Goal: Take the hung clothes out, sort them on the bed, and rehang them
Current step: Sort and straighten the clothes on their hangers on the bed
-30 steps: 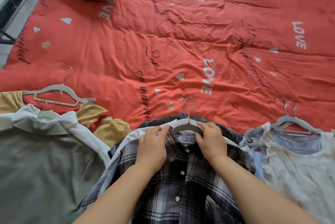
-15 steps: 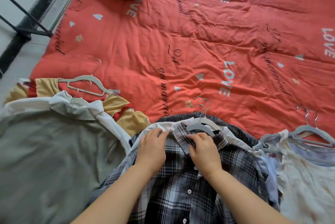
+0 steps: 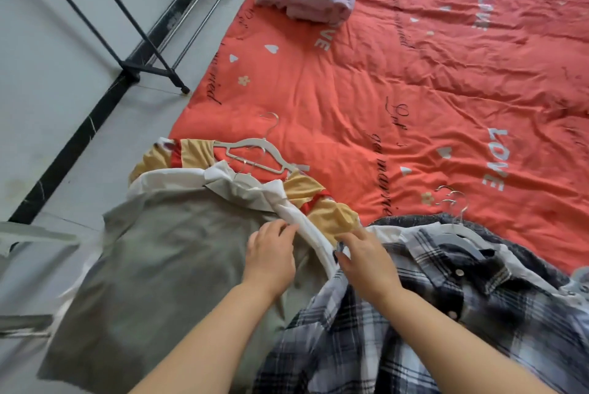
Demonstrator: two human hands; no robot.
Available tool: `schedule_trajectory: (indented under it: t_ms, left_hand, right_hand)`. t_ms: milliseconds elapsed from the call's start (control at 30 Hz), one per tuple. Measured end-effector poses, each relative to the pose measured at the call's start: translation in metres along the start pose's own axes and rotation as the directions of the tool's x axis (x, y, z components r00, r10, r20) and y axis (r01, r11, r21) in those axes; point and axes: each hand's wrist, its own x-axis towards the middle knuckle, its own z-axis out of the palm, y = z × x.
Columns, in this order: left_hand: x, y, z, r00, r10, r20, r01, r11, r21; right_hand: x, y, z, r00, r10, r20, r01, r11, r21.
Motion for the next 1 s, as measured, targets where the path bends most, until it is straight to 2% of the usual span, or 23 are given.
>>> schedule_trajectory:
  t_ms: [167, 300, 400, 500, 667, 833, 1000]
  left_hand:
    - [-0.004, -0.069, -0.002, 0.999, 0.011, -0.035, -0.012, 1.0, -0.019]
    - [-0.008, -0.111, -0.003, 0.997, 0.016, -0.07, -0.017, 1.0, -0.021]
    - [-0.014, -0.136, 0.004, 0.989, 0.02, -0.149, -0.026, 0.999, -0.043]
    - [-0.022, -0.151, 0.011, 0.986, 0.032, -0.162, -0.037, 0.999, -0.027]
    - [-0.028, -0.164, 0.025, 0.986, 0.033, -0.165, -0.036, 0.999, -0.018]
    - [-0.034, -0.165, 0.023, 0.986, 0.043, -0.161, -0.042, 0.999, 0.01]
    - [-0.037, -0.162, -0.009, 0.98, 0.008, -0.201, -0.013, 1.0, -0.024]
  right_hand:
    - [0.042, -0.057, 0.052, 0.999, -0.029, 0.04, 0.03, 0.999, -0.03]
    - [0.075, -0.086, 0.082, 0.998, 0.015, 0.054, -0.01, 0.996, -0.087]
    - [0.085, -0.096, 0.101, 0.999, 0.032, 0.038, -0.026, 0.988, -0.15]
    - [0.085, -0.101, 0.114, 0.996, 0.085, 0.03, -0.078, 0.98, -0.185]
    - [0.087, -0.099, 0.13, 0.988, 0.151, -0.025, -0.153, 0.977, -0.146]
    - [0.075, -0.101, 0.129, 0.991, 0.055, -0.125, -0.055, 0.998, 0.002]
    - [0.049, -0.117, 0.097, 0.944, -0.143, -0.297, 0.142, 0.99, -0.027]
